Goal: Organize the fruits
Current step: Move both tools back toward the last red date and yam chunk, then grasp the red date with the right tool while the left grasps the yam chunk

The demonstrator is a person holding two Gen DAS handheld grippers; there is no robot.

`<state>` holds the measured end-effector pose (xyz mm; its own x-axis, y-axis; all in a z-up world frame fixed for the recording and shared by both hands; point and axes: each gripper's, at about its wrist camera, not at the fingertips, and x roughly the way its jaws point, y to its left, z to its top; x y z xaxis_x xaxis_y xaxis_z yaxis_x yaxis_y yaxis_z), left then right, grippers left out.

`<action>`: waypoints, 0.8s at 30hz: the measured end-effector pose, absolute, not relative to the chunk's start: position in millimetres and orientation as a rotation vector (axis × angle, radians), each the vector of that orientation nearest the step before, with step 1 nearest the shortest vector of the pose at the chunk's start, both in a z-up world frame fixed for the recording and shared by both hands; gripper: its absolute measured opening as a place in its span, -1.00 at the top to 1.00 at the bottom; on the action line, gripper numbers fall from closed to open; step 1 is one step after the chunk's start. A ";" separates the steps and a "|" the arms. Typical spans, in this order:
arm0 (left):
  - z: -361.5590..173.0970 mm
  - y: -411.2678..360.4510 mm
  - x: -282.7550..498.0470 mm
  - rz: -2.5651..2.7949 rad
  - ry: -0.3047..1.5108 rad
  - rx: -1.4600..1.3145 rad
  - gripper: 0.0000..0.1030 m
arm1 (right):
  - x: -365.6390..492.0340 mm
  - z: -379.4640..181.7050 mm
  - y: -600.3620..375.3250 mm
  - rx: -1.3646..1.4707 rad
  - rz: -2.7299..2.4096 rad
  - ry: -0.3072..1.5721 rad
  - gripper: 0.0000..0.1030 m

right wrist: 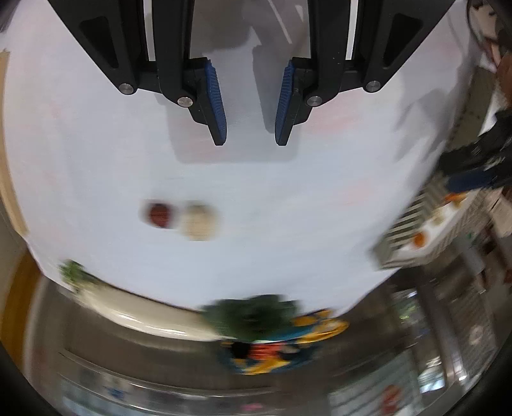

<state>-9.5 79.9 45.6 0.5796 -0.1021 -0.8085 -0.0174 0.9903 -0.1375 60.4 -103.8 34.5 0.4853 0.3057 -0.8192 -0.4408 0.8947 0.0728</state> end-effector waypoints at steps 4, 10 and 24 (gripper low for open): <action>43.9 50.4 10.0 -0.090 0.983 -0.106 -0.23 | 95.5 33.0 -131.7 -0.126 0.387 0.960 0.41; 40.5 22.6 36.7 -0.113 1.007 -0.101 -0.23 | 135.0 32.4 -139.5 -0.086 0.379 0.951 0.41; 26.3 -30.1 115.1 -0.168 1.029 -0.145 -0.23 | 142.8 42.4 -175.6 -0.031 0.347 0.899 0.52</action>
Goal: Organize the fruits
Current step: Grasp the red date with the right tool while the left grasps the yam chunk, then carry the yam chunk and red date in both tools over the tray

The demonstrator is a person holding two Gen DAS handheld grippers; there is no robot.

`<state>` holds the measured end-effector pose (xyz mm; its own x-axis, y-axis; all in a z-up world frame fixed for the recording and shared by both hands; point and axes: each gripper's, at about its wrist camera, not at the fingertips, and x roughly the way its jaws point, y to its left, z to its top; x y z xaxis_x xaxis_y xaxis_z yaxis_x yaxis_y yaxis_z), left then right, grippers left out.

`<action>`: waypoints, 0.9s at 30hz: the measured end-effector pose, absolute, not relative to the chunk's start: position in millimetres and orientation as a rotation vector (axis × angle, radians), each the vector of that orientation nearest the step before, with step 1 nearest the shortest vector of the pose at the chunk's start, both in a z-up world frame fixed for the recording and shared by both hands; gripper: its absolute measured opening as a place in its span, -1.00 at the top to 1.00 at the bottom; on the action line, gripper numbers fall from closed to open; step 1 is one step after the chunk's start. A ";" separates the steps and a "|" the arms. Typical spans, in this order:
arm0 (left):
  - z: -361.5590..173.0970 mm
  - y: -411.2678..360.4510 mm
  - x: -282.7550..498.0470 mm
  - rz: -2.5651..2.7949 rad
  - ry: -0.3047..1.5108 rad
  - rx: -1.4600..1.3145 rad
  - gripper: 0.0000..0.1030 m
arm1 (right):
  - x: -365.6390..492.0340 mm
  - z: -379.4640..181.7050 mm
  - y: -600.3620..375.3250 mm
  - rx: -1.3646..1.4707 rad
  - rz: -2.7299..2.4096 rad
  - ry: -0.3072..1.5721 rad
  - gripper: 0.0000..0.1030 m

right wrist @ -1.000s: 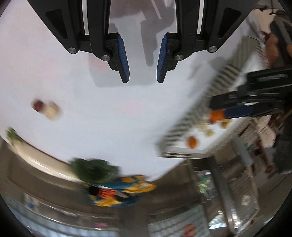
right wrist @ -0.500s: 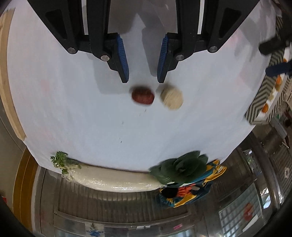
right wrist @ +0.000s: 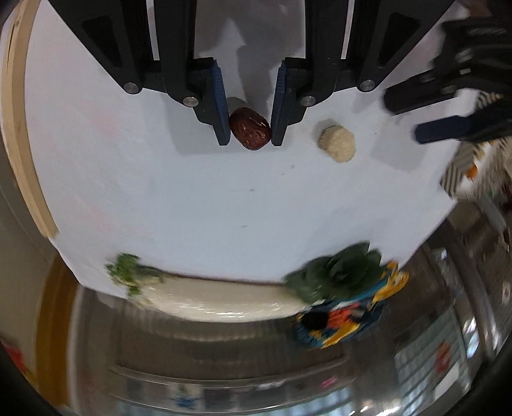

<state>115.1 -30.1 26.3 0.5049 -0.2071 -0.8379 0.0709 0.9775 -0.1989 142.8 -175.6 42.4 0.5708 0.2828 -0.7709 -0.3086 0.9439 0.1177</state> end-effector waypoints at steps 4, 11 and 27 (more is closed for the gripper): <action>21.3 -41.8 133.6 -0.172 1.029 -0.149 -0.23 | 142.8 48.7 -190.7 0.011 0.336 0.881 0.52; 13.2 -49.5 146.9 -0.152 1.023 -0.119 0.09 | 144.3 52.0 -200.1 0.046 0.339 0.874 0.52; 24.7 5.6 67.2 -0.085 0.996 -0.129 0.44 | 96.6 50.7 -151.6 -0.033 0.431 0.904 0.52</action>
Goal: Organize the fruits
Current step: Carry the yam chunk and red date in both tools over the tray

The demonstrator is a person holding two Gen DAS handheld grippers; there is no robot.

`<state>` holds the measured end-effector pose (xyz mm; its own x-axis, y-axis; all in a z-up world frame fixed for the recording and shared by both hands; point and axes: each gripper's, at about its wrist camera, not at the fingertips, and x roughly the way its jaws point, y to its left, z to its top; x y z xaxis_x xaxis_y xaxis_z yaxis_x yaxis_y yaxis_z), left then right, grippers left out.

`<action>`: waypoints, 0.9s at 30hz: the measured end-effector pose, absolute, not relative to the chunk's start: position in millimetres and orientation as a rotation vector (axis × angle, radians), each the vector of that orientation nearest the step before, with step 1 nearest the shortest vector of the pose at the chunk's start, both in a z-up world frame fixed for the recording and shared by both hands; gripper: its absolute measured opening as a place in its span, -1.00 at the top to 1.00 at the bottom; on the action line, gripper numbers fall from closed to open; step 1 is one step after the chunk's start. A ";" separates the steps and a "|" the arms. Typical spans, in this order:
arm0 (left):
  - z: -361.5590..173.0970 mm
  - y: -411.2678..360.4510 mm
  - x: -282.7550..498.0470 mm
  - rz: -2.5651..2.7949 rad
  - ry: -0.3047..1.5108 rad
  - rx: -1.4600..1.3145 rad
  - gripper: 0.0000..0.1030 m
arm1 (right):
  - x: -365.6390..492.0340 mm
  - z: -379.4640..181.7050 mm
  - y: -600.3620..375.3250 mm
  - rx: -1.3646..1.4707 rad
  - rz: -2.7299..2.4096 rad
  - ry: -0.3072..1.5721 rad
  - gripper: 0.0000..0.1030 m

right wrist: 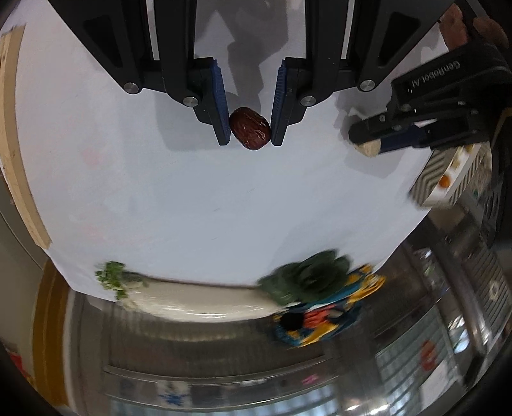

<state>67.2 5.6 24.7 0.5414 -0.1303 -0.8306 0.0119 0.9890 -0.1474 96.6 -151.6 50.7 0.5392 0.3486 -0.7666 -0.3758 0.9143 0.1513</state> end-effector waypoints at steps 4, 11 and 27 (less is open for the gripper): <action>26.8 23.3 32.3 -0.044 0.977 -0.119 0.44 | 63.8 51.6 -128.0 -0.074 0.468 0.890 0.52; 42.4 55.1 -20.5 0.035 0.885 -0.099 0.44 | 13.7 51.2 -84.9 -0.098 0.555 0.872 0.52; 50.5 136.7 -77.2 0.148 0.828 -0.136 0.44 | -37.3 65.6 4.9 -0.144 0.698 0.828 0.52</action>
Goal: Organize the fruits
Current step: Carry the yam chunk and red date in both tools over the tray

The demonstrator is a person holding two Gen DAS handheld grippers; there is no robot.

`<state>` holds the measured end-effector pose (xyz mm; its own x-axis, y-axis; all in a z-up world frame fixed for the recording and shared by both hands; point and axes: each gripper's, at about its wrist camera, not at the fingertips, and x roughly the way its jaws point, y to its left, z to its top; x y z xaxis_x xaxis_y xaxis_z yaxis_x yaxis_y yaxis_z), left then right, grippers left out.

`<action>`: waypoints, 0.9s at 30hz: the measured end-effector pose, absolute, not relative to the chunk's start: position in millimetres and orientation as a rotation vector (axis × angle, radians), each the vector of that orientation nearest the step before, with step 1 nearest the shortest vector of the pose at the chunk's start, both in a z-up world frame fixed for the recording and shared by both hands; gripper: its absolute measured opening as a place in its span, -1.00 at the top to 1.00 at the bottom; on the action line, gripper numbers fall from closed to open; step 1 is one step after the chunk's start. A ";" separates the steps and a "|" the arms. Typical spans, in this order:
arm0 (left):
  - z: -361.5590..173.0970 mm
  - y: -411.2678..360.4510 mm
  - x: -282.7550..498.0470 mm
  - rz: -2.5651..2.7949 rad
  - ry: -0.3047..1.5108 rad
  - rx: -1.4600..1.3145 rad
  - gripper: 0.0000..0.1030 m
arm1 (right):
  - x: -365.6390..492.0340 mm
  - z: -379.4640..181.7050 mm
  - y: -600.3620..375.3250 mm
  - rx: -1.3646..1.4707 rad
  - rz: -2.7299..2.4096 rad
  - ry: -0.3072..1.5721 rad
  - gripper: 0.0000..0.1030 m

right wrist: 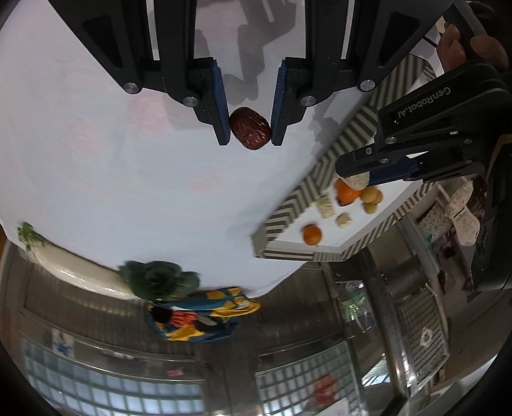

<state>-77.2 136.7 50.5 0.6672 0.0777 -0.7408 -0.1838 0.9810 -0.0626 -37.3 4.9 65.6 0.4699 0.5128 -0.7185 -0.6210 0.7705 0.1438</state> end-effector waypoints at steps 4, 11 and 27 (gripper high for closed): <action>52.6 151.8 -83.5 0.169 0.815 -0.145 0.44 | -42.6 69.2 20.8 -0.162 0.719 0.814 0.52; 53.3 181.4 -91.3 0.209 0.809 -0.176 0.44 | -46.1 77.1 43.3 -0.194 0.756 0.797 0.52; 49.4 232.0 -102.9 0.280 0.813 -0.228 0.44 | -51.6 79.4 94.5 -0.268 0.834 0.792 0.52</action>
